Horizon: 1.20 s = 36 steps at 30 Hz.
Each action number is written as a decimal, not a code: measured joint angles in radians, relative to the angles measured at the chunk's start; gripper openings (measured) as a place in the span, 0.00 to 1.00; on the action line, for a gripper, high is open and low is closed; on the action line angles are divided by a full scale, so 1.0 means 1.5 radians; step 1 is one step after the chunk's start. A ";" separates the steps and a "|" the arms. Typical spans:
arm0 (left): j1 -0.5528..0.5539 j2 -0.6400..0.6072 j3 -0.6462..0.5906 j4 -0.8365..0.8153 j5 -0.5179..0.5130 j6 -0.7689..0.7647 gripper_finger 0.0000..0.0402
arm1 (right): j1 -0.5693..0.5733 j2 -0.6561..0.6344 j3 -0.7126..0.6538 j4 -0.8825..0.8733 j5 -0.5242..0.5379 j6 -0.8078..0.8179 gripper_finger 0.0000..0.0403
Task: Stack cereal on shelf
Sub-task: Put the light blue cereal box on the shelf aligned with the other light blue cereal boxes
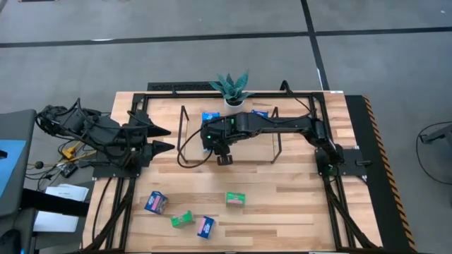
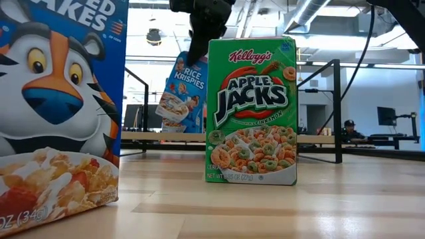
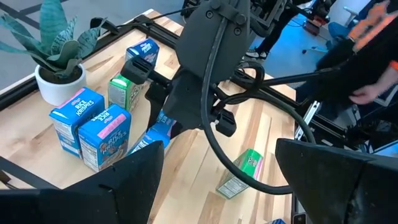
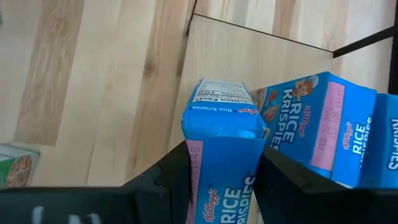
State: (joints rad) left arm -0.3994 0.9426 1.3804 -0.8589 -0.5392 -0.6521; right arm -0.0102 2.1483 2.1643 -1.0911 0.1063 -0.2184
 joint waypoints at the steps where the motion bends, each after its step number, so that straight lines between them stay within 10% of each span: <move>1: 0.000 0.000 0.000 0.000 0.000 0.000 0.75 | 0.000 0.000 0.000 0.000 0.000 0.000 0.41; 36: 0.000 0.000 0.000 -0.013 -0.016 0.011 0.75 | -0.021 0.000 0.000 0.053 0.014 0.018 0.56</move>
State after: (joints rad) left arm -0.3996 0.9424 1.3804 -0.8785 -0.5633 -0.6364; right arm -0.0410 2.1483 2.1643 -1.0123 0.1276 -0.1920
